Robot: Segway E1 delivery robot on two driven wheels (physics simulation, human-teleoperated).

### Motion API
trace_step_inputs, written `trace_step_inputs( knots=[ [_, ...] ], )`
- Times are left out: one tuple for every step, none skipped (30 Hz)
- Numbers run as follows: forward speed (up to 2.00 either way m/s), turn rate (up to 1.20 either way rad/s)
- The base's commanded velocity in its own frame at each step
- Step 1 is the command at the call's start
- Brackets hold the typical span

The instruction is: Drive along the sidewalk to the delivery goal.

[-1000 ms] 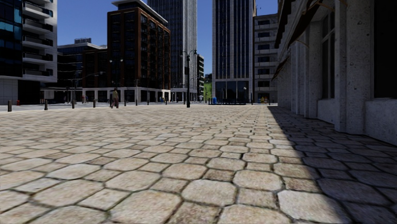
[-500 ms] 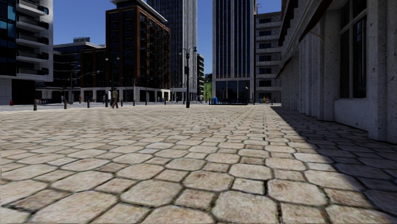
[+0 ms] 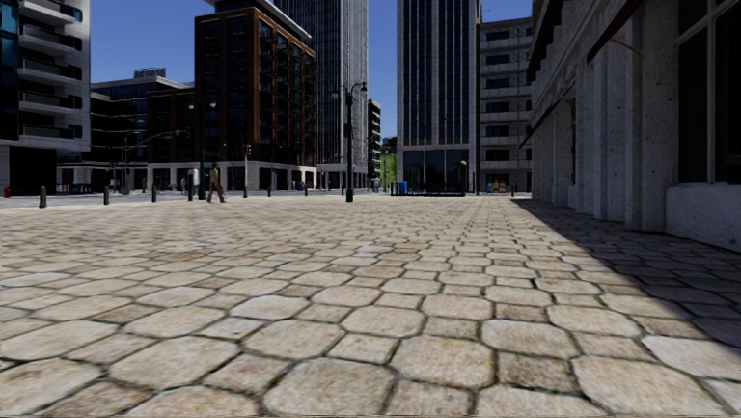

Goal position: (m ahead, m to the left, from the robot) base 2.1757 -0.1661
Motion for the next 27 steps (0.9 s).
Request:
trace_step_inputs(
  knots=[
    [2.00,0.00],
    [2.00,0.00],
    [2.00,0.00],
    [2.00,0.00],
    [2.00,0.00],
    [2.00,0.00],
    [2.00,0.00],
    [2.00,0.00],
    [2.00,0.00],
    [2.00,0.00],
    [2.00,0.00],
    [2.00,0.00],
    [2.00,0.00],
    [2.00,0.00],
    [2.00,-0.07],
    [2.00,-0.07],
    [2.00,-0.18],
    [2.00,-0.21],
    [2.00,-0.21],
    [2.00,-0.21],
    [1.98,-0.21],
    [1.92,-0.21],
    [1.79,-0.22],
    [1.65,-0.22],
    [1.56,-0.22],
    [1.44,-0.22],
    [1.44,-0.22]
  ],
)
